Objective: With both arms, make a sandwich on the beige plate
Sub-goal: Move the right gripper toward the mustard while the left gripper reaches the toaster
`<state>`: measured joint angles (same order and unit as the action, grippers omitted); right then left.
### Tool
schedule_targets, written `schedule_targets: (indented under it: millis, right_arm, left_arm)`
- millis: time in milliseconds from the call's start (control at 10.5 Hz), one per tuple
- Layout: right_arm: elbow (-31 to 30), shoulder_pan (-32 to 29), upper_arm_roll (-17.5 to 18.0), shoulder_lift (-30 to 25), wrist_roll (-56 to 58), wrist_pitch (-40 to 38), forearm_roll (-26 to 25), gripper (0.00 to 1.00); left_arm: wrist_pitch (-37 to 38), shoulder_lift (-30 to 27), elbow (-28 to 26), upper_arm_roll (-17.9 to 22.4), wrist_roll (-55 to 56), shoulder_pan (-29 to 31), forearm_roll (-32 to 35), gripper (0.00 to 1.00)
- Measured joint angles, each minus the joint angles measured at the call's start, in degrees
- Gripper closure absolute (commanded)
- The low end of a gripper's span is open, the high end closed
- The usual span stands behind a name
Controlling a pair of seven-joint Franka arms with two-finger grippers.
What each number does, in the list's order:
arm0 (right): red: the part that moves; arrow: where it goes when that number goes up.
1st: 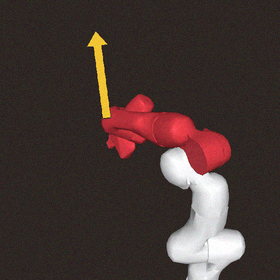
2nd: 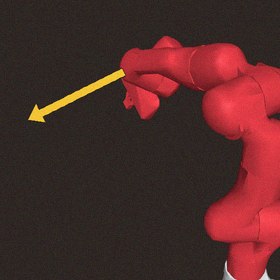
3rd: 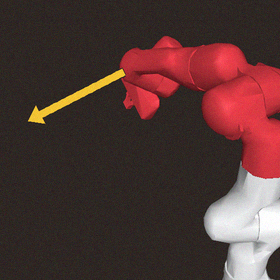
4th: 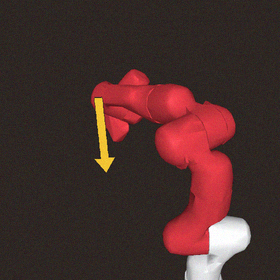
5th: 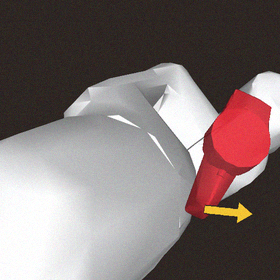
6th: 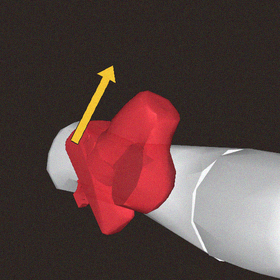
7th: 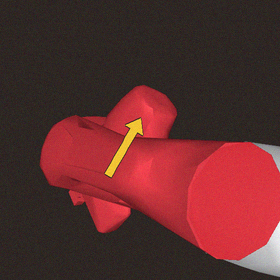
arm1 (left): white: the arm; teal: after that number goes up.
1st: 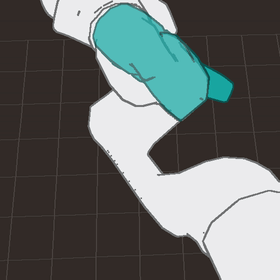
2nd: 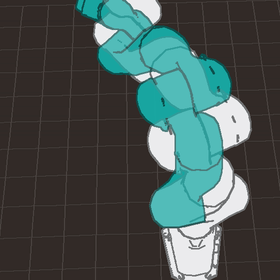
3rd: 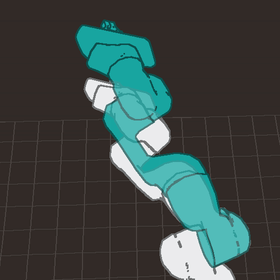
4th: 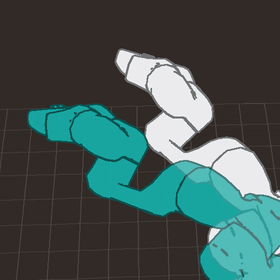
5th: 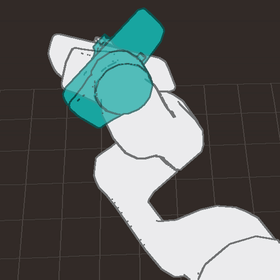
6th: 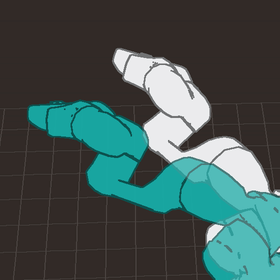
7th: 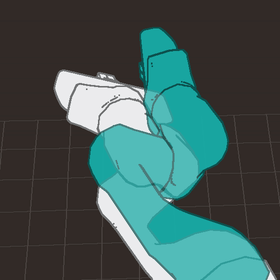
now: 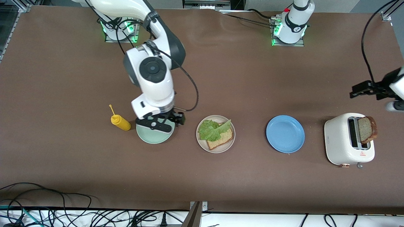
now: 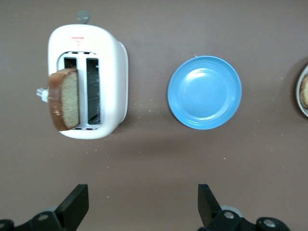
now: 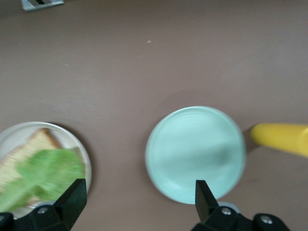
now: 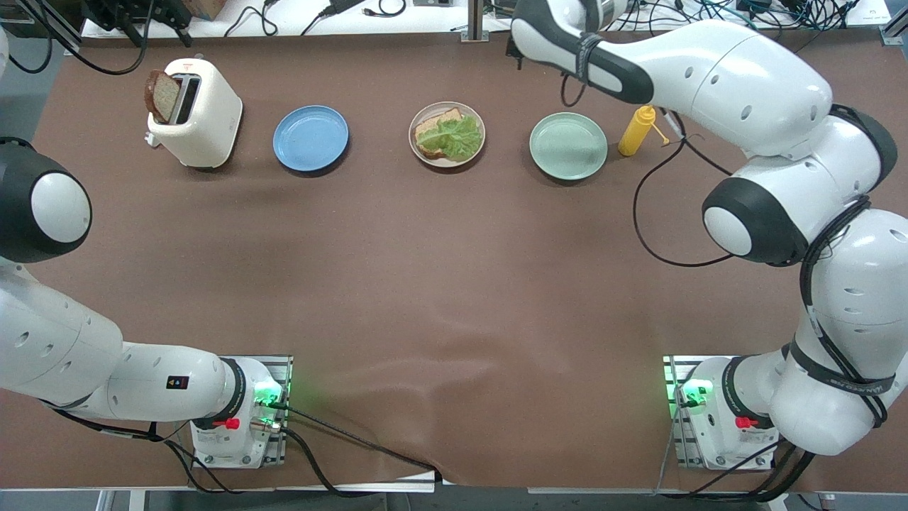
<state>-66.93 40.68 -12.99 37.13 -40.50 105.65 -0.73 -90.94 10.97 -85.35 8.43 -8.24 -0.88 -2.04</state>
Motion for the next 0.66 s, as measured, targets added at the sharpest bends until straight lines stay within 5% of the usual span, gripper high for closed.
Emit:
schedule_targets:
  millis: [664]
  right_arm:
    - [-6.96,-0.74,-10.12,-5.90,38.02,-3.98,0.93,0.00]
  left_arm:
    - [-7.61,5.71,0.04,0.11,0.00,4.24,1.62,0.00]
